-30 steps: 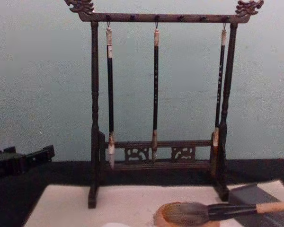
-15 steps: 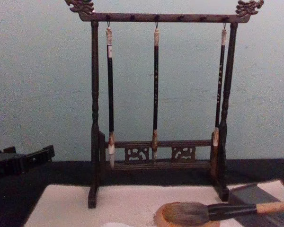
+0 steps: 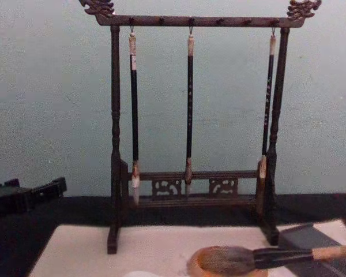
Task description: Pick up the brush from the inkstone, write on the paper, then place the brush back to its original position.
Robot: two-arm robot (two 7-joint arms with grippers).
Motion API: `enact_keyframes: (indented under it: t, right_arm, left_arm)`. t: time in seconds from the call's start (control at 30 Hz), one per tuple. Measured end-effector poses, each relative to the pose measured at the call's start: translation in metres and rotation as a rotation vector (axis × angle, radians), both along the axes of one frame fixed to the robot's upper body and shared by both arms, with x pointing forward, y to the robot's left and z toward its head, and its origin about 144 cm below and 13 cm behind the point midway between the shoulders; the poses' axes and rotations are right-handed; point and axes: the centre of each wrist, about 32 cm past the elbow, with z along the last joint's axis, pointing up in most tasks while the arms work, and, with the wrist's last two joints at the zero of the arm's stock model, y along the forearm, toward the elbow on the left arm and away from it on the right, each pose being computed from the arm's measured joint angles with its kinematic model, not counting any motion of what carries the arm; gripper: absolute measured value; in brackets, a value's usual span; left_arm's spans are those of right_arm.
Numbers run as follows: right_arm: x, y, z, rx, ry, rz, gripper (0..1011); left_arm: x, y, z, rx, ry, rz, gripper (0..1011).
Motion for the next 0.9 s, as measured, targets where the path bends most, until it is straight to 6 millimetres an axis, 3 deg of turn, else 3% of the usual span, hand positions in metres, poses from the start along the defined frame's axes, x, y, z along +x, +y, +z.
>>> enact_keyframes:
  t: [0.9]
  right_arm:
    - [0.008,-0.014,-0.03,0.277,0.15,-0.062,1008]
  left_arm:
    - [0.0,0.0,0.0,0.0,0.0,0.0,1002]
